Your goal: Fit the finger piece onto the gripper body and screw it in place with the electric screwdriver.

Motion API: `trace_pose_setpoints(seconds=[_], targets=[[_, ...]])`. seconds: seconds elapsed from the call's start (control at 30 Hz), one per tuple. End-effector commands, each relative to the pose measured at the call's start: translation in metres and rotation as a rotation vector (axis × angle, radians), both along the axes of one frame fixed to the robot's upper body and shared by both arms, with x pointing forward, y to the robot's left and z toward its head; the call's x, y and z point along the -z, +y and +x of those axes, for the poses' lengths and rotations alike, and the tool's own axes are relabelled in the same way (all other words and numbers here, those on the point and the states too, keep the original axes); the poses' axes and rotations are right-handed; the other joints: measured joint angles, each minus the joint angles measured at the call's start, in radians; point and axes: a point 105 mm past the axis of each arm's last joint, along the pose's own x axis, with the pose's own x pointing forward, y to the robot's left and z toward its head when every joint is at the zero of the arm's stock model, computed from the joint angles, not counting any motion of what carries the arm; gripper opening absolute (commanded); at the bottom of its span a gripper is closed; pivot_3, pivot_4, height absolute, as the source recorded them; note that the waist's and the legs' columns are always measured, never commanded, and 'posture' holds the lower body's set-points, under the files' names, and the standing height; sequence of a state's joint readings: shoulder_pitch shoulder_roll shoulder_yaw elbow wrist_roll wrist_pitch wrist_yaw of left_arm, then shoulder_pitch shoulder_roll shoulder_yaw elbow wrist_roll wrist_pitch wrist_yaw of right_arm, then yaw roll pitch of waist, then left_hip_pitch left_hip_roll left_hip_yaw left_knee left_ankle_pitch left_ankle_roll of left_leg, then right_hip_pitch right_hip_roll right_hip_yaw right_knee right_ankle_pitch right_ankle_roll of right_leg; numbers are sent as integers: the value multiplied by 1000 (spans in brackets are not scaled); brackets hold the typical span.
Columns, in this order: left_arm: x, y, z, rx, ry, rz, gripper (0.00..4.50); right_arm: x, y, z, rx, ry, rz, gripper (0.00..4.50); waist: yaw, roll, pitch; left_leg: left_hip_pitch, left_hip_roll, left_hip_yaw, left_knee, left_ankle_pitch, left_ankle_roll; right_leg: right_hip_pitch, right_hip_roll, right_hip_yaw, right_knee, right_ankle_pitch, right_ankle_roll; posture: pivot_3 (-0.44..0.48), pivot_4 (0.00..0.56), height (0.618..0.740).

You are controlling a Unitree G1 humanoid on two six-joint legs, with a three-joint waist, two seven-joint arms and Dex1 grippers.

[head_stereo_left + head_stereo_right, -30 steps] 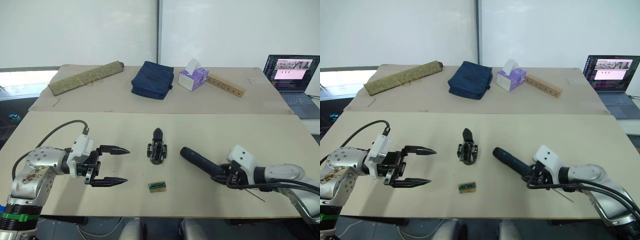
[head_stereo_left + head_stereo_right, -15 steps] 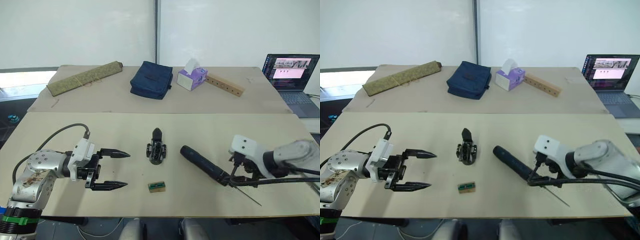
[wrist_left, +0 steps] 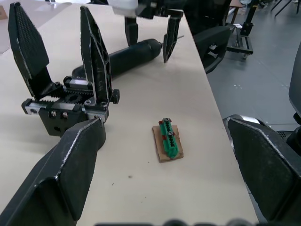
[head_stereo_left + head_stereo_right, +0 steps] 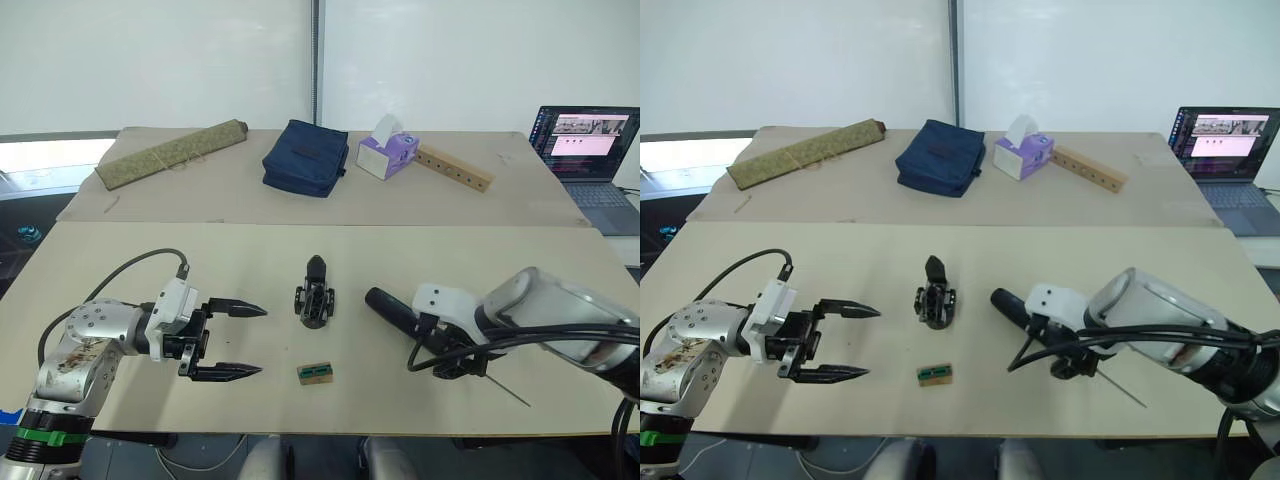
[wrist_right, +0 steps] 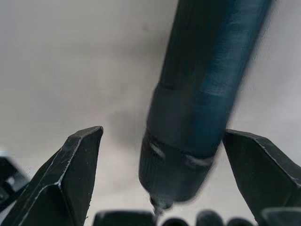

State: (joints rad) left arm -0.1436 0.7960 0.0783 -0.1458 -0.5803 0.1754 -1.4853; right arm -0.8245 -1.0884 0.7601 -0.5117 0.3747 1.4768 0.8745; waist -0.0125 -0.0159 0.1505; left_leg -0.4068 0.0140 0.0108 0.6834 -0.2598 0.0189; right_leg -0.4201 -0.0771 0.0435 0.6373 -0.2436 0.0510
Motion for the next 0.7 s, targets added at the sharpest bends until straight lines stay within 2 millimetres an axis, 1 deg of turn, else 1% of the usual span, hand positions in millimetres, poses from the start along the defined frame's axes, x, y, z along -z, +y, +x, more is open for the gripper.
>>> trace_pose_setpoints(seconds=[0.03, 0.23, 0.37, 0.5, 0.7], targets=[[-2, -4, -4, 27, -28, 4, 4500, -3, 3, 8, -26, -32, -15, 4440, -1, 0, 0, -1, 0, 0, 1, 0, 0, -2, 0, 1, 3, 0, 0, 0, 150, 740], [1, -6, -5, 35, -33, 2, 4500, 5, 0, 17, -52, -42, -70, 4440, -3, -1, -1, 2, 1, 0, 1, 0, 0, -1, 2, 0, 5, 0, -1, 0, 150, 740], [0, -7, -6, 40, -41, -11, 4500, 8, -2, 22, -64, -51, -84, 4440, -5, -7, -4, 3, 1, 0, 1, 0, 0, 0, 2, 0, 5, 0, -1, 0, 150, 740], [-2, -8, -7, 48, -52, -25, 4500, 8, -1, 23, -70, -55, -67, 4440, -6, -13, -8, 4, 1, 0, 1, 0, 0, 0, 2, 0, 5, 0, -2, 0, 150, 740], [-2, -10, -7, 61, -58, -26, 4500, 2, 0, 22, -93, -69, -51, 4440, -6, -13, -8, 4, 2, 0, 1, 0, 0, 0, 2, 0, 5, 0, -2, 0, 150, 740]])
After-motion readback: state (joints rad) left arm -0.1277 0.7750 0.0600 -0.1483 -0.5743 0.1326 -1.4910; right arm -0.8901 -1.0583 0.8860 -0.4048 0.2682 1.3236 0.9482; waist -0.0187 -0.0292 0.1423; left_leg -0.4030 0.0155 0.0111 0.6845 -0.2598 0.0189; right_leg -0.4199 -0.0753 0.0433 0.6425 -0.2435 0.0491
